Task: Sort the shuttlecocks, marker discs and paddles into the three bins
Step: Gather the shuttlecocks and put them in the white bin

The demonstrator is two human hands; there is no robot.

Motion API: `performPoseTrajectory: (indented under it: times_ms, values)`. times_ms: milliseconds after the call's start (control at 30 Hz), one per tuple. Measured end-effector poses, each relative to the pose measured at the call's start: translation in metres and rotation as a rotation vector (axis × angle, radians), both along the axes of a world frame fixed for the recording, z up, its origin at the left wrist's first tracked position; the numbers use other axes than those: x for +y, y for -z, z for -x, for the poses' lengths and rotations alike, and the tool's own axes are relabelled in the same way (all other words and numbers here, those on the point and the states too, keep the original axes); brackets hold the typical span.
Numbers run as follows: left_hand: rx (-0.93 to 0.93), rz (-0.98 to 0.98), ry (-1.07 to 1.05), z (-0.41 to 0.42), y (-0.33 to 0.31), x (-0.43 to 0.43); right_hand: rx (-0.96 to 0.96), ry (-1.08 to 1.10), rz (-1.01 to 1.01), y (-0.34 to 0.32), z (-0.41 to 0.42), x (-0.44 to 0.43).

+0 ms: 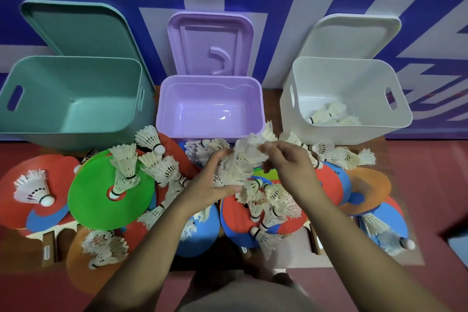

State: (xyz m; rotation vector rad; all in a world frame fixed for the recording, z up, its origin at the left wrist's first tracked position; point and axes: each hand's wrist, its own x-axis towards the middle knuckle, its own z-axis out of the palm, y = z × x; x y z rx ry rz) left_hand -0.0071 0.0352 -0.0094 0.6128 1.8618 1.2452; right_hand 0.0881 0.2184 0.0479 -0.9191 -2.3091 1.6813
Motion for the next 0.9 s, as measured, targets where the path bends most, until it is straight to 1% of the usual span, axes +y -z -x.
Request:
performPoseTrajectory:
  times_ms: [100, 133, 167, 200, 267, 367, 400, 433, 467, 500, 533, 567, 600, 633, 667, 700, 800, 900]
  values:
    - [-0.044, -0.023, 0.004, -0.009, -0.001, 0.003, -0.106, -0.16, -0.204, 0.004, -0.01, -0.002]
    - [-0.048, -0.001, 0.016, -0.013, 0.0, 0.003, -0.138, -0.203, -0.253, 0.006, -0.014, -0.002]
    - [-0.06, 0.027, 0.025, -0.016, 0.002, 0.003, -0.156, -0.232, -0.261, 0.007, -0.018, 0.0]
    - [-0.069, 0.056, 0.027, -0.018, 0.006, 0.003, -0.163, -0.248, -0.241, 0.008, -0.021, 0.002]
    - [-0.107, 0.078, 0.023, -0.026, 0.008, 0.004, -0.144, -0.229, -0.133, 0.003, -0.029, 0.006]
    - [-0.176, -0.008, -0.029, -0.036, 0.003, 0.013, 0.02, -0.184, 0.098, -0.009, -0.041, 0.016]
    - [-0.193, -0.035, -0.042, -0.039, -0.001, 0.016, 0.079, -0.139, 0.165, -0.012, -0.044, 0.02]
    - [-0.199, -0.062, -0.066, -0.042, -0.004, 0.018, 0.117, -0.072, 0.191, -0.01, -0.048, 0.024]
    - [-0.214, -0.079, -0.102, -0.044, -0.005, 0.02, 0.124, -0.007, 0.154, -0.002, -0.053, 0.03]
    - [-0.231, -0.107, -0.132, -0.046, -0.005, 0.021, 0.087, 0.016, 0.043, 0.006, -0.061, 0.034]
    - [-0.251, -0.134, -0.161, -0.047, -0.004, 0.021, -0.023, -0.046, -0.13, 0.02, -0.07, 0.037]
    - [-0.27, -0.143, -0.192, -0.049, -0.005, 0.022, -0.165, -0.18, -0.3, 0.037, -0.08, 0.039]
    - [-0.279, -0.15, -0.226, -0.051, -0.005, 0.022, -0.303, -0.329, -0.41, 0.054, -0.09, 0.037]
    - [-0.273, -0.147, -0.243, -0.053, -0.005, 0.023, -0.423, -0.438, -0.473, 0.072, -0.099, 0.034]
    - [-0.266, -0.143, -0.246, -0.056, -0.006, 0.024, -0.511, -0.491, -0.509, 0.087, -0.106, 0.029]
    - [-0.261, -0.139, -0.239, -0.06, -0.008, 0.026, -0.558, -0.49, -0.526, 0.101, -0.111, 0.024]
    - [-0.237, -0.117, -0.254, -0.071, -0.008, 0.027, -0.534, -0.387, -0.52, 0.126, -0.112, 0.014]
    - [-0.222, -0.158, -0.319, -0.088, -0.01, 0.028, -0.434, -0.329, -0.534, 0.134, -0.108, 0.012]
